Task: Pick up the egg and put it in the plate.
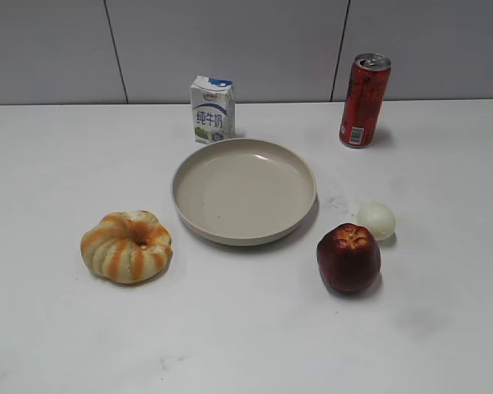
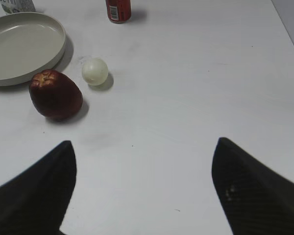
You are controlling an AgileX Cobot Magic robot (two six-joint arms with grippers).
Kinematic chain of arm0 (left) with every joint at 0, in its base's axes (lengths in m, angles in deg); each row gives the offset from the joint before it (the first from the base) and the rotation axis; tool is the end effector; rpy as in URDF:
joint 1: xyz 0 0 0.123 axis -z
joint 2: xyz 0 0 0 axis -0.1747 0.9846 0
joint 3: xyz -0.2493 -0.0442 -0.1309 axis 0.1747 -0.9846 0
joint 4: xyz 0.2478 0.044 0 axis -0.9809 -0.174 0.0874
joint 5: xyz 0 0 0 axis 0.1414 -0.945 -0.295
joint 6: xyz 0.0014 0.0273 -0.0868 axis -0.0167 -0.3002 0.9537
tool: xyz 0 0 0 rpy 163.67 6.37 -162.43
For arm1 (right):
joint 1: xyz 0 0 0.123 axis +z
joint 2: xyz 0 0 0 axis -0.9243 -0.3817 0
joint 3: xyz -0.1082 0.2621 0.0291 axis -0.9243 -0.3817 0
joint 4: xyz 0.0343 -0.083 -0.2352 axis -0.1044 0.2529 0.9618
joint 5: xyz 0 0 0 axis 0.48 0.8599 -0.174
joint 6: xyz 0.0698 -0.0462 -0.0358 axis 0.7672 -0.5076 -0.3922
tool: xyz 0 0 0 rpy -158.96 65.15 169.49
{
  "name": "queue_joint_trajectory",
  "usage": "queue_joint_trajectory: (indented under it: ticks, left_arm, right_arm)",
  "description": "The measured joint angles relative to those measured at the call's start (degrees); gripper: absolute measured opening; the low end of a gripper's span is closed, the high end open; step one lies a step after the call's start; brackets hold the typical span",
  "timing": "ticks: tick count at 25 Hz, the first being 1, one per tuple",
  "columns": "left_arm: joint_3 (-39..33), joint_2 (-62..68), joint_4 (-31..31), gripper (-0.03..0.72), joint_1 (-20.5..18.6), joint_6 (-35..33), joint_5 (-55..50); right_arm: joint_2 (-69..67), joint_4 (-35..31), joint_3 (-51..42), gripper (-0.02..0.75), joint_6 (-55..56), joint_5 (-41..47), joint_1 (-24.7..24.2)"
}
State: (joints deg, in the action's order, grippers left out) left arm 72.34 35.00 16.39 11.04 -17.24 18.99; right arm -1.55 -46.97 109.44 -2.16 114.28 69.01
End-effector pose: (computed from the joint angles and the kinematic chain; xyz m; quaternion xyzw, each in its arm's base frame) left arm -0.0036 0.0013 0.2681 0.0580 0.8638 0.0324 0.4994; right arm -0.0055 0.0102 0.2775 -0.0181 0.8477 0.0688 0.5257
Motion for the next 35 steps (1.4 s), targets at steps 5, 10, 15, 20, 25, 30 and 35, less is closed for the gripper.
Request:
queue_joint_trajectory:
  ticks: [5,10,15,20,25,30,35]
  left_arm:
    - [0.00,0.00,0.00,0.446,0.00,0.00,0.00]
    - [0.00,0.00,0.00,0.446,0.00,0.00,0.00]
    - [0.00,0.00,0.00,0.446,0.00,0.00,0.00]
    - [0.00,0.00,0.00,0.446,0.00,0.00,0.00]
    - [0.00,0.00,0.00,0.446,0.00,0.00,0.00]
    - [0.00,0.00,0.00,0.446,0.00,0.00,0.00]
    - [0.00,0.00,0.00,0.446,0.00,0.00,0.00]
  right_arm:
    - [0.00,0.00,0.00,0.644,0.00,0.00,0.00]
    - [0.00,0.00,0.00,0.633,0.00,0.00,0.00]
    - [0.00,-0.27,0.09,0.619,0.39,-0.19,0.00]
    - [-1.67,-2.58,1.58,0.608,0.70,-10.10,0.00]
    - [-12.09,-3.90,0.93,0.600,0.70,-25.26,0.00]
    - [-28.55,-7.72,1.55,0.594,0.70,-37.68,0.00]
    - [-46.75,-11.05,11.06,0.594,-1.37,-37.04,0.00]
